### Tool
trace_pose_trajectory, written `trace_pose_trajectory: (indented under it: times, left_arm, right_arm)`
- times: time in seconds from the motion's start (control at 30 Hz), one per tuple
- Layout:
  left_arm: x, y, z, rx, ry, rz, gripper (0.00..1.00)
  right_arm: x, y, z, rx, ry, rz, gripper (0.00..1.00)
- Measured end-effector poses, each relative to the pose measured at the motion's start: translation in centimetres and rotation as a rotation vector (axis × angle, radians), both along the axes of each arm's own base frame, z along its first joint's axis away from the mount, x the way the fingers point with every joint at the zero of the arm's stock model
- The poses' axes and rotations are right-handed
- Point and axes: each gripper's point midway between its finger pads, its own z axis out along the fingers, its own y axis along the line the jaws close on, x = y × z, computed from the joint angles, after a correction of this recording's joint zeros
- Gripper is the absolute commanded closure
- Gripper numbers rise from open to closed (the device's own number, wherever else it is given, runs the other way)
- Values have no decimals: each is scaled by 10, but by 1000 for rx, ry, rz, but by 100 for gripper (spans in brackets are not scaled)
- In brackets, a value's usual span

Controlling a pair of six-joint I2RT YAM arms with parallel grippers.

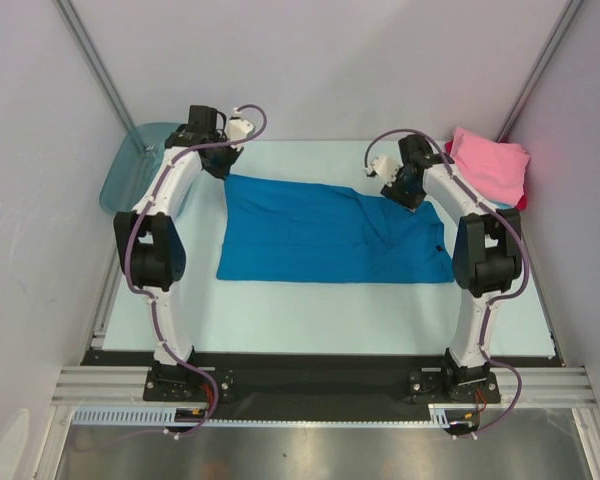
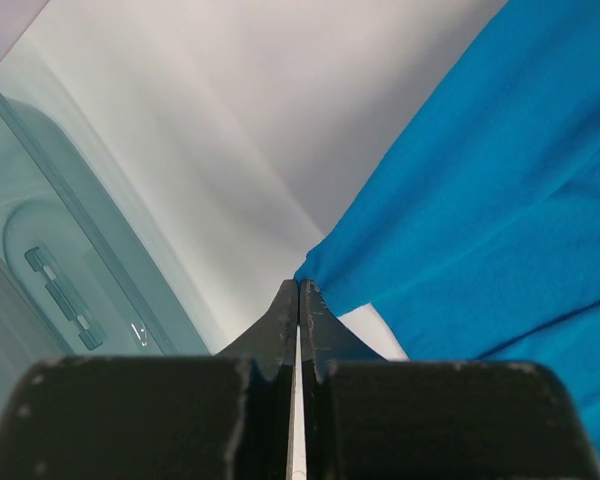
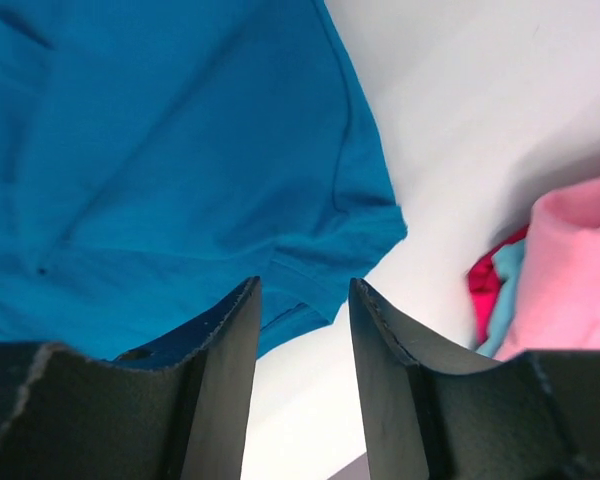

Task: Fold and stack the t-shirts
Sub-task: Fold the tshirt

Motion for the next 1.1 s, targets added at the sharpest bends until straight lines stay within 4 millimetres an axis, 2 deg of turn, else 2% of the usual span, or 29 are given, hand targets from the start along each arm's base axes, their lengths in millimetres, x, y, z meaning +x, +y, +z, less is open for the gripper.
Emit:
trace_pose_trajectory:
  times: [0.2, 0.4, 0.5, 0.63, 0.8, 0.9, 1.1]
  left_arm:
    - [3, -2, 1, -8, -3, -5, 100]
    - [3, -3, 1, -11, -4, -8, 100]
    - [3, -3, 1, -13, -4, -9, 100]
    - [3, -3, 1, -13, -4, -9, 100]
    - [3, -4, 1, -13, -6, -10, 100]
    - [3, -5, 1, -13, -7, -13, 100]
    - [4, -8, 1, -13, -8, -17, 100]
  right_arm:
    - [-10, 25, 24, 2, 2, 113, 58]
    - [-33, 40, 35, 60, 99, 161, 59]
    - [-49, 47, 27, 104, 180, 168, 60]
    - [-77, 59, 5, 186, 336, 154, 61]
    - [-96, 70, -17, 261, 454, 116, 63]
    - [-99, 74, -22, 290, 477, 91, 63]
    - [-93, 75, -22, 334, 461, 53, 62]
